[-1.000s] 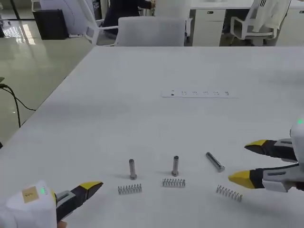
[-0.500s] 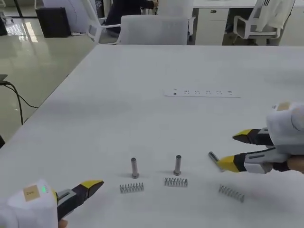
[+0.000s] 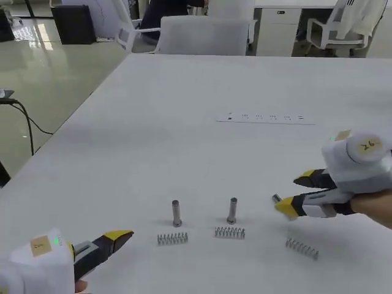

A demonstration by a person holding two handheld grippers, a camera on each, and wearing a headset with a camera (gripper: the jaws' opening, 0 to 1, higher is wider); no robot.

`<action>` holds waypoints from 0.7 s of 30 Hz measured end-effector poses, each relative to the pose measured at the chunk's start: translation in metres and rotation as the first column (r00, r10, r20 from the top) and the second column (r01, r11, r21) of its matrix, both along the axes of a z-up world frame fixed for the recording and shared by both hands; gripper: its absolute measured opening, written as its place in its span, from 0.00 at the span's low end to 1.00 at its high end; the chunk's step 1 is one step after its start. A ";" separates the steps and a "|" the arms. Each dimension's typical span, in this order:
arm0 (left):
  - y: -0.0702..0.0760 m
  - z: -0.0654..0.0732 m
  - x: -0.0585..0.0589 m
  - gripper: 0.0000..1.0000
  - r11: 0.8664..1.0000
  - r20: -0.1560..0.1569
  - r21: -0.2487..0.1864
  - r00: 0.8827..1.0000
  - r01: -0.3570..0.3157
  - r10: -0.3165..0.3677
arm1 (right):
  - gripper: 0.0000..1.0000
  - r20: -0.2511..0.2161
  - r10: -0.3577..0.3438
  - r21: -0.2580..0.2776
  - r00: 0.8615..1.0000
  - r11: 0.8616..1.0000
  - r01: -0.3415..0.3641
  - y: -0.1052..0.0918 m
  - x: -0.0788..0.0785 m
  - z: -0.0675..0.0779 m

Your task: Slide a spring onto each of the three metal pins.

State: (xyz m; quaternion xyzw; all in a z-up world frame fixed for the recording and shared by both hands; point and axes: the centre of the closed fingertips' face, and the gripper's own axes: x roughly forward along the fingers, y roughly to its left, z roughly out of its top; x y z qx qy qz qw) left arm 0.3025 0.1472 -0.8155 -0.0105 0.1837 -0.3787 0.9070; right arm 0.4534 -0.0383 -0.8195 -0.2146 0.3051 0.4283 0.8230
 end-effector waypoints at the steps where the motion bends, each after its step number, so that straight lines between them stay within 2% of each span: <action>1: 0.001 0.000 0.000 0.92 1.000 0.000 0.001 1.000 -0.002 0.002 | 0.38 -0.007 -0.006 -0.005 1.000 1.000 0.006 0.001 0.001 -0.002; 7: 0.003 0.000 0.000 0.92 1.000 -0.001 0.001 1.000 -0.010 0.010 | 0.29 -0.021 -0.023 -0.021 1.000 1.000 0.022 0.007 0.006 -0.010; 14: 0.003 -0.002 0.000 0.92 1.000 -0.007 0.001 1.000 -0.011 0.011 | 0.26 -0.071 -0.078 -0.056 0.994 0.996 0.074 0.004 0.012 -0.025; 21: 0.004 -0.004 -0.001 0.92 1.000 -0.010 0.002 1.000 -0.011 0.011 | 0.20 -0.089 -0.105 -0.068 0.991 0.993 0.099 0.007 0.015 -0.027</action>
